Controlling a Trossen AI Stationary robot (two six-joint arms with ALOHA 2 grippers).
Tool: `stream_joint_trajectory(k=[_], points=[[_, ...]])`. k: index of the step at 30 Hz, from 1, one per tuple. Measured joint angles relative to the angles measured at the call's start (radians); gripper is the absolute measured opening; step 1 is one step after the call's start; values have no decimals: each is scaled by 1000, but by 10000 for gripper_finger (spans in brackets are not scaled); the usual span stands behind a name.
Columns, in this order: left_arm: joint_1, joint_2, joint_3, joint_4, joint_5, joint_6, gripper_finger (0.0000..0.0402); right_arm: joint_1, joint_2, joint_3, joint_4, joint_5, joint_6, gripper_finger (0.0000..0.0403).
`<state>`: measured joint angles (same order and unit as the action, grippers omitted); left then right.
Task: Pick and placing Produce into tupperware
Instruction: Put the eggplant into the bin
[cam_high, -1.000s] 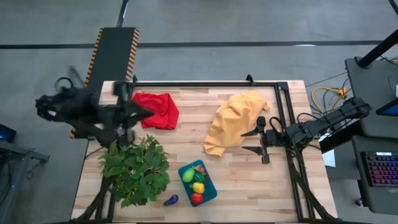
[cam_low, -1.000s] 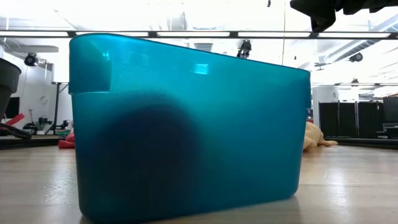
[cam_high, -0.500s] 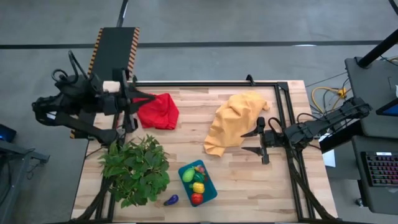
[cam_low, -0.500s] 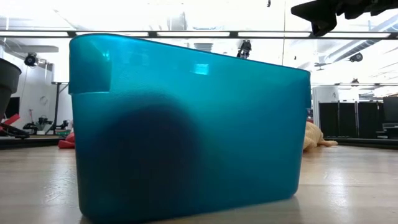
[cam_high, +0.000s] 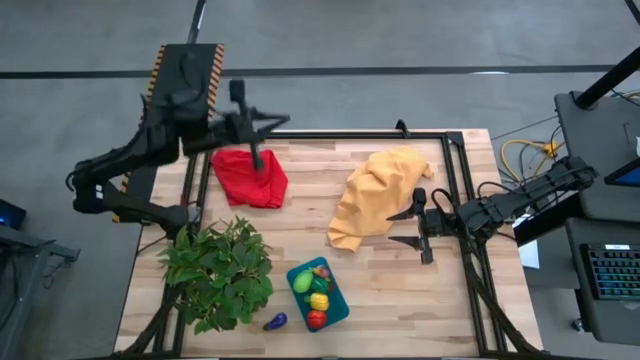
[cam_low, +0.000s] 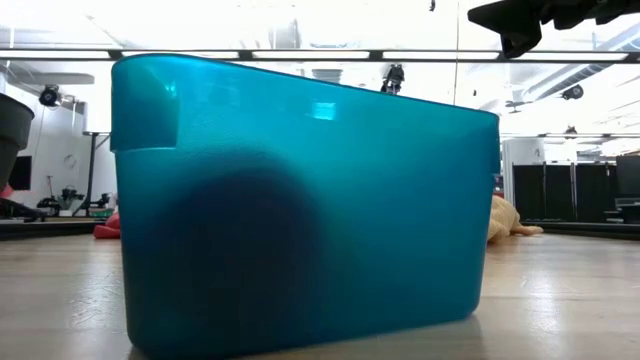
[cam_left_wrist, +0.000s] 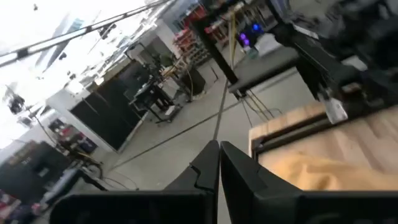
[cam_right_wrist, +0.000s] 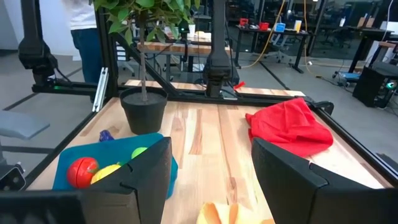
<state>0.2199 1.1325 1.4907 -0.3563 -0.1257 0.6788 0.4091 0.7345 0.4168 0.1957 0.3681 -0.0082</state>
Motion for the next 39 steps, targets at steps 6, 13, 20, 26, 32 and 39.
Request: stream_joint_trajectory(k=[6, 13, 20, 26, 32, 39], points=[[146, 32, 81, 49, -14, -6, 0, 0, 0, 0, -20, 0, 5, 215], [137, -15, 181, -16, -226, 68, 0, 0, 0, 0, -37, 0, 8, 215], [114, -85, 156, -161, -3, -88, 0, 0, 0, 0, -35, 0, 19, 215], [113, -121, 55, -201, 380, -182, 0, 0, 0, 0, -32, 0, 26, 215], [114, -206, -96, -286, 385, -230, 0, 0, 0, 0, -34, 0, 26, 215], [114, -429, -412, -120, 325, -357, 0, 1, 0, 0, -43, 0, 25, 215]])
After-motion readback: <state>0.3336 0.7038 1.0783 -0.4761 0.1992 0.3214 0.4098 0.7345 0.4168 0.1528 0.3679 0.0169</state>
